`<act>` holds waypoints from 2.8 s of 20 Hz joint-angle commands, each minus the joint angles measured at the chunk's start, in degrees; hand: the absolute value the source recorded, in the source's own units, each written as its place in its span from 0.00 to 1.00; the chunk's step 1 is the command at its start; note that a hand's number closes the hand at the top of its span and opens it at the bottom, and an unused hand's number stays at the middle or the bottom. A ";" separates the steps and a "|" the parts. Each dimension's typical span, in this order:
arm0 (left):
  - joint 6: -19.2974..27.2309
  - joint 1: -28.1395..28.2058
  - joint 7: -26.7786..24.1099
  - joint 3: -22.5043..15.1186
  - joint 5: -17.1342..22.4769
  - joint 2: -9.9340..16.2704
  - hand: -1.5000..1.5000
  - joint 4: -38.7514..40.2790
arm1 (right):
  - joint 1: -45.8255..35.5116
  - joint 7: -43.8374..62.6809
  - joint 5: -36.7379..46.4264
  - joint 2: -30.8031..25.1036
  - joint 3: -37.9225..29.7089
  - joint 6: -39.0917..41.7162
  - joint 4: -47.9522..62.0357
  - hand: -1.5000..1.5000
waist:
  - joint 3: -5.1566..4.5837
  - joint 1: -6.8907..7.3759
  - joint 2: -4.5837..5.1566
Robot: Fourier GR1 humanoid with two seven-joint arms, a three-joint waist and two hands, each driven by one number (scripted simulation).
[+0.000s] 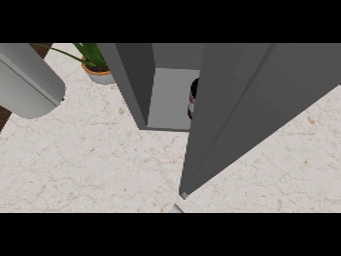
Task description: Pick up the wine, place it into the cabinet and close the cabinet
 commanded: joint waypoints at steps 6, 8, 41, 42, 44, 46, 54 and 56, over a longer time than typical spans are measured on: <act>-9.51 4.25 -2.02 4.99 0.79 3.32 0.00 4.47 | -15.12 -4.39 1.22 7.96 -1.62 -12.40 15.38 1.00 | 0.01 1.02 0.66; -11.44 4.16 -1.26 5.78 1.76 3.30 0.00 6.00 | -19.94 -2.52 -0.50 8.00 -4.94 -13.00 17.28 1.00 | -0.04 0.84 0.81; -22.34 9.12 7.39 19.50 -0.50 -1.63 0.00 11.84 | -49.77 -12.30 -45.77 8.44 -23.44 38.24 82.29 1.00 | 0.18 0.06 1.26; -21.70 9.53 8.96 21.37 1.26 -0.24 0.00 11.70 | -48.00 -12.36 -45.58 8.44 -25.36 42.14 82.84 1.00 | 0.25 -0.55 1.17; -23.25 9.09 7.96 22.70 -0.89 -1.52 0.00 13.56 | -48.55 -13.72 -47.28 8.44 -25.85 44.05 84.27 1.00 | 0.24 -0.57 1.08; -22.33 8.45 9.00 22.21 -1.46 -3.14 0.00 12.49 | -50.78 -13.86 -50.04 8.44 -27.66 44.62 86.02 1.00 | 0.23 -0.69 1.10; -25.32 9.86 12.20 26.06 -1.33 -3.10 0.00 13.62 | -49.42 -19.57 -47.56 5.42 -30.74 49.04 95.14 1.00 | 0.23 -0.63 1.42; -25.24 8.36 12.62 25.72 -1.76 -4.50 0.00 15.05 | -51.43 -21.60 -46.52 6.00 -31.31 47.50 96.98 1.00 | 0.15 -0.68 1.67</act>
